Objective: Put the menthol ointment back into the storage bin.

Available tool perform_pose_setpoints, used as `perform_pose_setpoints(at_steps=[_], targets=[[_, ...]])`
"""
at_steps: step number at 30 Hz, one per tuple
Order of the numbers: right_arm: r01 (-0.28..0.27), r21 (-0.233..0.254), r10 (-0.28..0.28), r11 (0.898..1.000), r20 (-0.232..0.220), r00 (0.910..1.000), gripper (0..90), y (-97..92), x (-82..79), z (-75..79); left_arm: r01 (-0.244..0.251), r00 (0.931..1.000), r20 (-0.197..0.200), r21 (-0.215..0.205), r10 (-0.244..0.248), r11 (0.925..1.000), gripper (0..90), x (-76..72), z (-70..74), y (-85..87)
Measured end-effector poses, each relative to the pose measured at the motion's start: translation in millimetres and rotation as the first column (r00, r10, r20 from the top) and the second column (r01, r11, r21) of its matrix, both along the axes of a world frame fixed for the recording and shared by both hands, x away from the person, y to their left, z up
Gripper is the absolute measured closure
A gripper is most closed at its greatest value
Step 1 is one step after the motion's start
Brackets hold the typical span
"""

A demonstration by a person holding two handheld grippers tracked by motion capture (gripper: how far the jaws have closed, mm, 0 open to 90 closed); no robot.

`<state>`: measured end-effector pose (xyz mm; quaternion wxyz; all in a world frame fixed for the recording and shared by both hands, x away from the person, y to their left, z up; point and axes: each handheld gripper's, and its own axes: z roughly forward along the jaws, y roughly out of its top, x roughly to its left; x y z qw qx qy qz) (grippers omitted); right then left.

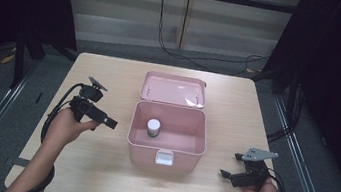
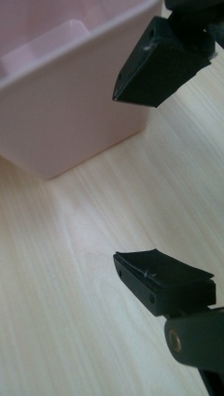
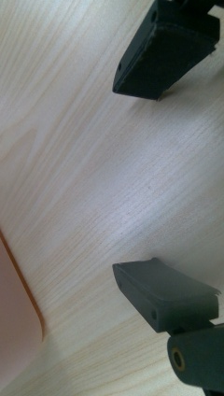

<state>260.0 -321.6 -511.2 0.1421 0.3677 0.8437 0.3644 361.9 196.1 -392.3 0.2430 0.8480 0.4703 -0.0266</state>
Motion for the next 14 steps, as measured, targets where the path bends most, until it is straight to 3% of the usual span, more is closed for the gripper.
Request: perform_pose_setpoints(at_steps=[3,7,11,14], targets=[[0.001,0.0,-0.001,1.0,0.0,1.0,11.5,0.1,-0.1,0.0,0.004,1.0,0.001,-0.031,-0.004,0.9995,18.3,-6.1,-15.4,4.0],[0.002,0.0,-0.002,1.0,0.0,1.0,11.5,0.1,-0.1,0.0,-0.011,0.9999,0.008,-0.027,0.011,0.9996,18.3,-12.4,-34.4,9.1],[0.002,0.0,-0.002,1.0,0.0,1.0,11.5,0.1,-0.2,0.0,-0.028,0.9994,0.017,-0.052,0.029,0.9983,18.3,-18.2,-50.5,13.7],[0.002,0.0,-0.002,1.0,0.0,1.0,11.5,0.1,-0.2,0.0,-0.036,0.9993,0.013,-0.021,0.036,0.9991,18.3,-20.6,-56.3,16.0]])
